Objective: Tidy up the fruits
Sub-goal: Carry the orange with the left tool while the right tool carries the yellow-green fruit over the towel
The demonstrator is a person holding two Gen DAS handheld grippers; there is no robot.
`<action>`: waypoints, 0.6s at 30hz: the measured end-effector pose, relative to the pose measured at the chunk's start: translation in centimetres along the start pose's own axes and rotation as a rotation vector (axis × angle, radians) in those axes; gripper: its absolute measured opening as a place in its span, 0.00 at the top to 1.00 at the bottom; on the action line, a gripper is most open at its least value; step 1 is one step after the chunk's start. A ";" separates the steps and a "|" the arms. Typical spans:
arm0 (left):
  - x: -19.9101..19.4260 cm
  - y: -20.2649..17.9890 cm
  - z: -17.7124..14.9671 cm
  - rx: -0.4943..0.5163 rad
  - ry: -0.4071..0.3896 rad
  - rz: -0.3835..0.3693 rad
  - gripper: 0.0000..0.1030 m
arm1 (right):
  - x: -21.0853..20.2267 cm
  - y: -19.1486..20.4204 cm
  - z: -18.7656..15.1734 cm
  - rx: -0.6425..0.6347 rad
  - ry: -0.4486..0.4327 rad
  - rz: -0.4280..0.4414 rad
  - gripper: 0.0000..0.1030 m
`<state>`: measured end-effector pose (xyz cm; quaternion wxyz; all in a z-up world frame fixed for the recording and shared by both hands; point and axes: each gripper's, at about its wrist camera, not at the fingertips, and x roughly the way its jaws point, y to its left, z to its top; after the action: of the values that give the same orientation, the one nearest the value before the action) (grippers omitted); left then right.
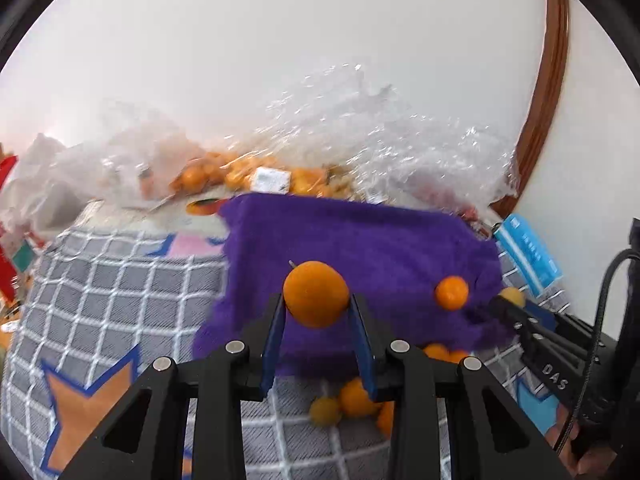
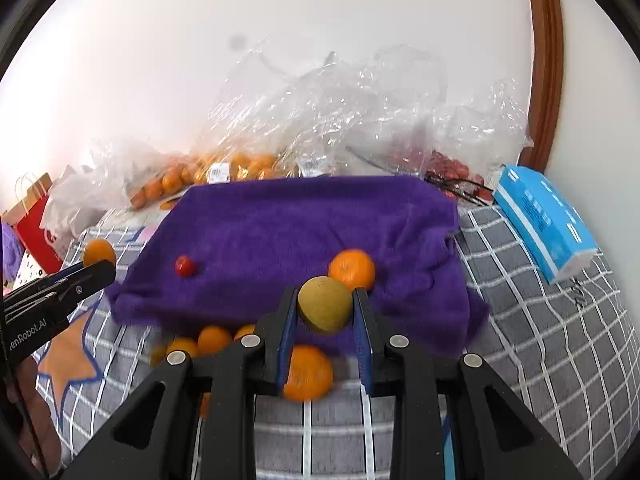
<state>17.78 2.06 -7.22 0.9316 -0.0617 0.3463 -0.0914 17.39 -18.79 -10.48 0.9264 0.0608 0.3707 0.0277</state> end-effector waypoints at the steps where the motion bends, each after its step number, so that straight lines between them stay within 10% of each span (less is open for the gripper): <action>1: 0.4 -0.1 0.3 0.001 -0.003 -0.002 0.70 | 0.4 0.0 0.6 0.002 -0.004 0.005 0.74; 18: 4.6 1.6 0.6 -0.051 -0.012 -0.006 0.70 | 4.5 0.0 2.7 -0.028 -0.045 -0.047 0.74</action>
<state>21.83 2.68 -9.99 0.9315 -0.0869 0.3428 -0.0851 22.55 -18.64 -11.65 0.9357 0.0399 0.3505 0.0097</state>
